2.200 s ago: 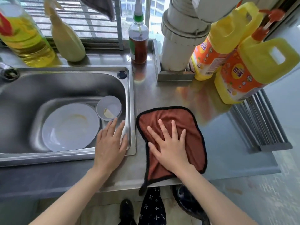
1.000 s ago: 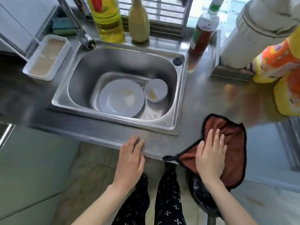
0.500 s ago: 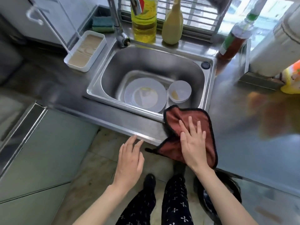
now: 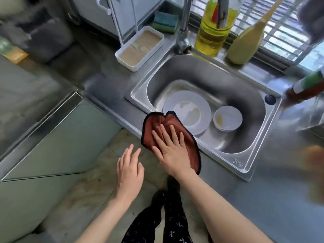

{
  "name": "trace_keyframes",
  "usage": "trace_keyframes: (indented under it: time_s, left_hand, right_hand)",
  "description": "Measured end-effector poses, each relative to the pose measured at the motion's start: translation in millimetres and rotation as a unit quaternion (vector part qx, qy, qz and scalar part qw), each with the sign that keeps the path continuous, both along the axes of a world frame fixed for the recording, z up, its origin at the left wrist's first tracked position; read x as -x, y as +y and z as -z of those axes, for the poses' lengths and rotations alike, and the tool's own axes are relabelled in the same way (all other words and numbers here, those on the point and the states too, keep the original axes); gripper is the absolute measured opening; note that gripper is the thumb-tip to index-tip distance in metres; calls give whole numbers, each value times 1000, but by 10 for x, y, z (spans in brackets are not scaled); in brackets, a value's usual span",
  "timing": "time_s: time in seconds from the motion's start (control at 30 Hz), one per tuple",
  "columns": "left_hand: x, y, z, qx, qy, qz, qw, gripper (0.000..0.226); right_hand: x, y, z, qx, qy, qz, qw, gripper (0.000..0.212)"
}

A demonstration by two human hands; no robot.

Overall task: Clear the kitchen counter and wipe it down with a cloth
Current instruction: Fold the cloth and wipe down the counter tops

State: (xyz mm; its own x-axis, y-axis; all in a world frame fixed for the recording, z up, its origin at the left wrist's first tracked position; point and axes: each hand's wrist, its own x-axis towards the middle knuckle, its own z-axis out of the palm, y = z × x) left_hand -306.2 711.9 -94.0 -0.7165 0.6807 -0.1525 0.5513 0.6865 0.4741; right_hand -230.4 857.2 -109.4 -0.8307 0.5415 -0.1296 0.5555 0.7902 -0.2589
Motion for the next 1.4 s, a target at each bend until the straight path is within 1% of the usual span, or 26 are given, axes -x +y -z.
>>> trace_keyframes:
  time_s: [0.17,0.3,0.5,0.57,0.63,0.77,0.8,0.9,0.97,1.1,1.17,1.23,1.27,1.3,1.37,1.4]
  left_hand:
    - [265,64,-28,4,-6,-82,997,48]
    - [447,-100,-83,0,-27,-150,988,45]
    - [740,-348,-185,17,-23,-200,979,44]
    - [923,-375,-228,23,-26,-207,978,49]
    - [1203,-396,-243,31,-12,-192,981,55]
    - [2013,-421,-206,37,33,-161,986,44]
    - [2221,-418,-196,37,38,-152,987,45]
    - [2798,-404,-164,56,65,-86,993,54]
    - [3115,-417,-135,96,84,-36,991,61]
    - [3536,-506,-58,164,97,-21,982,79]
    - [3627,-553,-32,172,107,-5,979,88]
    - [3647,-599,6,159,118,14,980,90]
    - [3642,-614,29,147,124,16,981,89]
    - [3635,-626,56,136,128,15,982,88]
    - [3623,-641,88,121,132,8,984,85]
    - [3621,-638,91,115,132,6,985,84]
  right_hand:
    - [118,146,-11,-8,13,-45,999,51]
    - [381,225,-74,1,8,-75,997,50]
    - [847,246,-101,-13,1,-87,996,50]
    - [1042,241,-99,-19,-1,-96,995,51]
    - [1260,227,-103,-27,-7,-106,994,52]
    - [1794,169,-66,-27,-14,-93,995,53]
    - [1934,149,-60,-29,-14,-85,996,53]
    - [2340,97,-50,-28,-20,-59,998,54]
    - [2595,75,-60,-26,-24,-42,998,54]
    - [3194,81,-80,-8,-39,-1,999,55]
    - [3554,80,-96,3,-36,30,999,54]
    - [3877,62,-115,21,-35,52,998,52]
    - [3991,48,-118,25,-37,44,998,52]
    - [4056,29,-119,22,-40,15,999,51]
    - [4062,34,-111,3,-41,-97,994,50]
    - [4021,75,-106,-8,-42,-157,987,49]
